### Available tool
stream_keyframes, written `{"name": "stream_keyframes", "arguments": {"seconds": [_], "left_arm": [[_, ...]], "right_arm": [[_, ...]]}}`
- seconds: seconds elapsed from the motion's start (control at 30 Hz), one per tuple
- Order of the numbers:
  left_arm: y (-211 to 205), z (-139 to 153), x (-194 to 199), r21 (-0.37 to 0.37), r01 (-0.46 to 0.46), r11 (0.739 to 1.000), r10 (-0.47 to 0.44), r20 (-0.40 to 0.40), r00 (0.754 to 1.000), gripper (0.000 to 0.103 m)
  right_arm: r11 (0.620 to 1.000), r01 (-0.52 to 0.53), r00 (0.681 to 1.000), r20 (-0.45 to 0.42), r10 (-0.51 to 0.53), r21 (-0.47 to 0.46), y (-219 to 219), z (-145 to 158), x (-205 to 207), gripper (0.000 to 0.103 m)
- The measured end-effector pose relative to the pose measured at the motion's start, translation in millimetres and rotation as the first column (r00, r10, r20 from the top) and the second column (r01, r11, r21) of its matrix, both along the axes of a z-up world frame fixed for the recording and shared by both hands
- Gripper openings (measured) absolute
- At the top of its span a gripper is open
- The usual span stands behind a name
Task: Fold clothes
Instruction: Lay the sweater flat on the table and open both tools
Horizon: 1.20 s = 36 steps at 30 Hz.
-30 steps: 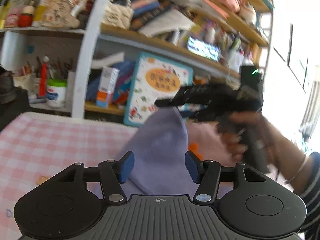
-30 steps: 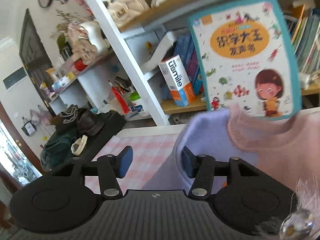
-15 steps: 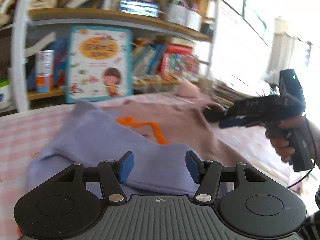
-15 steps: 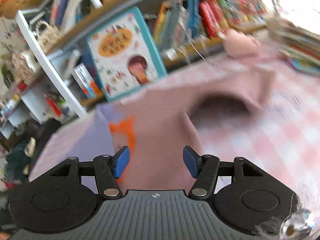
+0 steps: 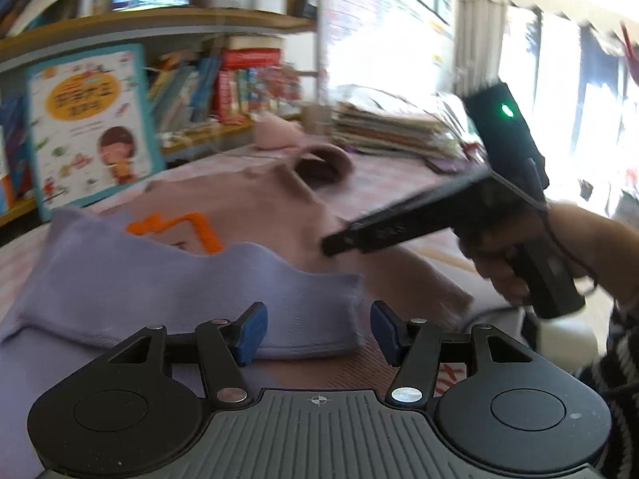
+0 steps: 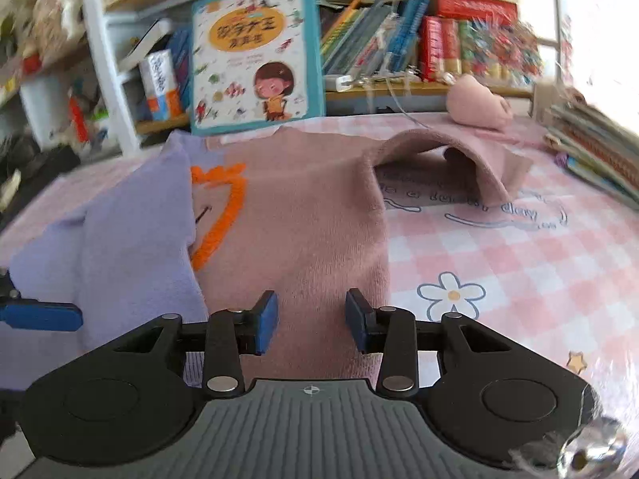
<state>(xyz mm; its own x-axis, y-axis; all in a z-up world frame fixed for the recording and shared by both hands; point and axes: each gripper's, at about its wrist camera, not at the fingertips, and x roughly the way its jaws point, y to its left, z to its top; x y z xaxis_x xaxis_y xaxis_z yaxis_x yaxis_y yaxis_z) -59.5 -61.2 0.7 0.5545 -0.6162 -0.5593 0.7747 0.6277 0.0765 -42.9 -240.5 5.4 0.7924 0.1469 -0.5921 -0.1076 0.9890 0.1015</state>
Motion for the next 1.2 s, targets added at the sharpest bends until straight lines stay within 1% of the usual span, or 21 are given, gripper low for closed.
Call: {"name": "stream_keyframes", "arguments": {"seconds": [0.07, 0.1, 0.2, 0.23, 0.27, 0.33, 0.4, 0.43, 0.47, 0.5, 0.57, 0.6, 0.63, 0.67, 0.73, 0.8, 0.87, 0.9, 1.0, 1.13, 1.2], "left_arm": [[-10.9, -4.7, -5.9, 0.086, 0.032, 0.996, -0.036, 0.042, 0.999, 0.055], [-16.3, -7.0, -8.8, 0.13, 0.046, 0.99, -0.055, 0.061, 0.997, 0.05], [-25.8, -9.4, -14.2, 0.187, 0.079, 0.979, -0.099, 0.1, 0.99, 0.039], [-24.1, -7.7, -10.2, 0.172, 0.063, 0.983, -0.081, 0.101, 0.992, 0.032], [-21.3, -5.4, -5.0, 0.15, 0.04, 0.988, -0.055, 0.099, 0.994, 0.028], [-15.7, -0.8, 5.4, 0.106, -0.006, 0.994, -0.004, 0.094, 0.996, 0.005], [-10.1, 3.8, 15.8, 0.061, -0.053, 0.997, 0.048, 0.087, 0.995, 0.005], [3.7, 12.8, 24.7, -0.009, -0.096, 0.995, 0.096, 0.077, 0.992, 0.005], [25.1, 24.4, 31.9, -0.068, -0.157, 0.985, 0.162, 0.083, 0.983, 0.005], [47.6, 36.4, 38.5, -0.124, -0.219, 0.968, 0.23, 0.091, 0.969, 0.005], [92.6, 60.3, 51.8, -0.234, -0.335, 0.913, 0.364, 0.095, 0.927, 0.005], [116.2, 69.4, 60.3, -0.252, -0.404, 0.879, 0.439, 0.1, 0.893, 0.005], [140.5, 76.8, 69.6, -0.259, -0.474, 0.841, 0.514, 0.11, 0.851, 0.005], [163.9, 82.9, 78.5, -0.254, -0.54, 0.802, 0.581, 0.124, 0.805, 0.005], [209.3, 92.6, 96.5, -0.23, -0.662, 0.713, 0.699, 0.151, 0.699, 0.005], [250.9, 99.0, 114.8, -0.193, -0.765, 0.614, 0.789, 0.176, 0.588, 0.005], [283.4, 99.3, 128.7, -0.144, -0.846, 0.513, 0.852, 0.205, 0.481, 0.005], [294.8, 96.1, 131.9, -0.134, -0.862, 0.488, 0.866, 0.193, 0.461, 0.005], [325.8, 84.4, 139.0, -0.11, -0.894, 0.435, 0.897, 0.136, 0.42, 0.005], [338.4, 63.3, 137.0, -0.097, -0.929, 0.358, 0.931, 0.114, 0.347, 0.007], [336.3, 58.6, 132.3, -0.082, -0.939, 0.333, 0.939, 0.118, 0.323, 0.012]], "right_arm": [[0.998, -0.028, 1.0, -0.001, 0.027, -0.056, 4.2, -0.2, -4.3, 0.037], [0.998, -0.034, 0.999, -0.003, 0.034, -0.057, 2.6, -0.2, -6.7, 0.037], [0.999, -0.04, 0.999, -0.007, 0.04, -0.024, -5.3, 0.2, -13.2, 0.036], [0.999, -0.041, 0.999, -0.009, 0.041, -0.01, -8.2, 0.4, -15.3, 0.036], [0.999, -0.042, 0.999, -0.008, 0.042, -0.004, -9.4, 0.5, -16.8, 0.036], [0.999, -0.042, 0.999, -0.003, 0.042, -0.022, -5.4, 0.3, -17.6, 0.036], [0.999, -0.04, 0.999, 0.0, 0.04, -0.035, -1.9, 0.2, -17.5, 0.038], [0.999, -0.04, 0.999, -0.001, 0.04, -0.026, -2.8, 0.2, -17.4, 0.039], [0.999, -0.039, 0.999, -0.002, 0.039, -0.015, -4.2, 0.3, -17.4, 0.039], [0.999, -0.038, 0.999, -0.003, 0.038, 0.003, -6.9, 0.5, -17.4, 0.039], [0.998, -0.033, 0.999, -0.008, 0.034, 0.049, -13.0, 1.0, -16.7, 0.039], [0.997, -0.031, 0.999, -0.01, 0.032, 0.068, -15.6, 1.2, -16.4, 0.039], [0.997, -0.031, 0.999, -0.011, 0.032, 0.077, -16.8, 1.4, -16.0, 0.039], [0.996, -0.031, 0.999, -0.011, 0.032, 0.078, -16.8, 1.6, -15.9, 0.039], [0.998, -0.036, 0.999, -0.008, 0.036, 0.058, -13.3, 1.7, -16.2, 0.039], [0.999, -0.041, 0.999, -0.004, 0.041, 0.031, -8.8, 1.6, -16.5, 0.041], [0.999, -0.046, 0.999, 0.001, 0.046, 0.005, -4.5, 0.5, -16.3, 0.044], [0.999, -0.049, 0.999, 0.003, 0.049, -0.007, -2.6, -0.1, -16.0, 0.045], [0.998, -0.055, 0.998, 0.0, 0.055, -0.027, -0.2, -0.4, -13.8, 0.047], [0.998, -0.06, 0.998, -0.004, 0.06, -0.017, -3.1, -0.3, -12.1, 0.047], [0.998, -0.061, 0.998, -0.005, 0.061, -0.014, -3.9, -0.2, -11.6, 0.047]]}}
